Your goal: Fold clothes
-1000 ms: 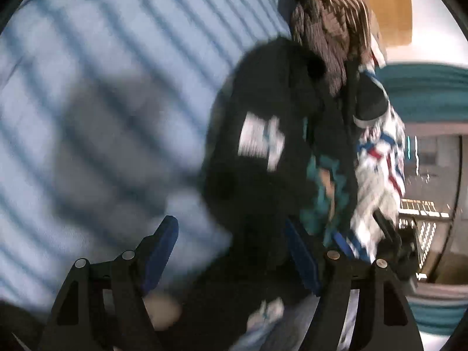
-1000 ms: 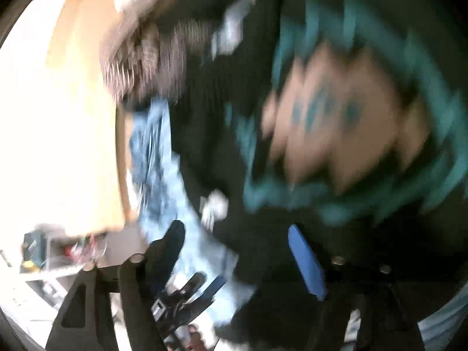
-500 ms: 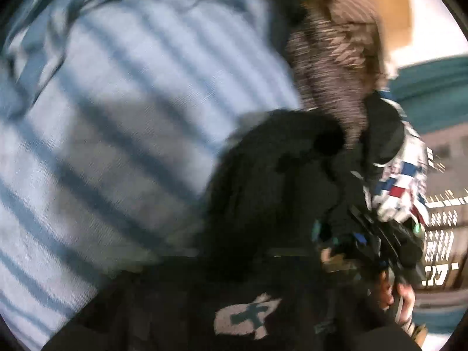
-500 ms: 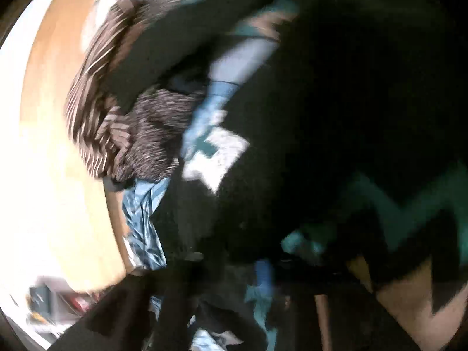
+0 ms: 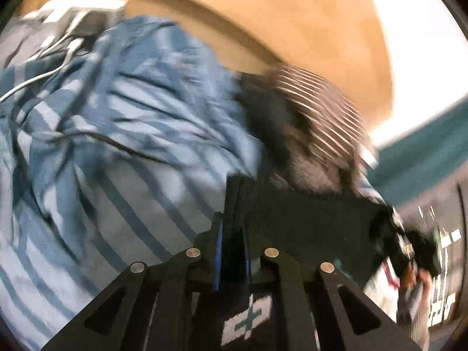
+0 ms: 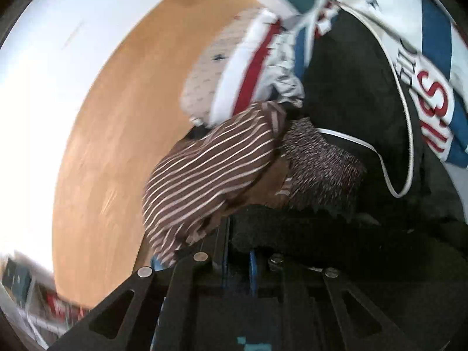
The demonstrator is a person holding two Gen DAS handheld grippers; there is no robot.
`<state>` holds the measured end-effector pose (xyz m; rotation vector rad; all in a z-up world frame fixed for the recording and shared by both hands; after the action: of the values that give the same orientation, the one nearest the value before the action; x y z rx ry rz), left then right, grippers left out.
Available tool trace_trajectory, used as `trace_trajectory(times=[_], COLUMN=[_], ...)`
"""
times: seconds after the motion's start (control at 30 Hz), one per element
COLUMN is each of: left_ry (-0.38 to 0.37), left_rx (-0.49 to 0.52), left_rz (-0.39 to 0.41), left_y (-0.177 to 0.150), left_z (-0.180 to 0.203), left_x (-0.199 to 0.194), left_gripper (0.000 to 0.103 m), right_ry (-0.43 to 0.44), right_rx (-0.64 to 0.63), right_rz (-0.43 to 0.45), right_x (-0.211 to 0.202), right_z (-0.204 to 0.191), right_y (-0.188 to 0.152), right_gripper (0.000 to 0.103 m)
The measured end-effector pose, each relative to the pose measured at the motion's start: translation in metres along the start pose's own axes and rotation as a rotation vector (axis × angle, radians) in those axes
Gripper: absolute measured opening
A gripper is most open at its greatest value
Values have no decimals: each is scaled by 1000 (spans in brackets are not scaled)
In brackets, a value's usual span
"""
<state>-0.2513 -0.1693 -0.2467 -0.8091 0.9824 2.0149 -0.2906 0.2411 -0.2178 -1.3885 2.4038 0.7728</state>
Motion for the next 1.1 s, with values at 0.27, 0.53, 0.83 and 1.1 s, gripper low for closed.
trace_trajectory(times=[0.27,0.53,0.83,1.1], left_ry=[133,33,-56,-53], left_rx=[-86,-29,8,-33], left_rz=[-50,-187,-293,-238], left_y=[13,-32,-110,-144], left_z=[-44,-26,-34,-88], left_x=[26,20,-27,-112], left_gripper=[13,75,75,75], right_ry=[48,130,162,50], right_rx=[341,344,389,223], right_rz=[23,-148,-419,-544], right_x=[24,-27,-42,-70], right_z=[77,66,72,48], right_y=[-50,-130,-263,-329], right_gripper=[73,85,85,85])
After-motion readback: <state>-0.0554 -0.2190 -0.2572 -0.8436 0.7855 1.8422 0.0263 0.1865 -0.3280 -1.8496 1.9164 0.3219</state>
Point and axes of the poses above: each gripper's, at about its wrist camera, not at the fingertips, and x roughly the way its jaws point, z to its right, y to its top, the point moved 2 cm from there along x, roughly the way its jaws point, and after that the axes turned 8 degrees about y, right-handed, at the moved point
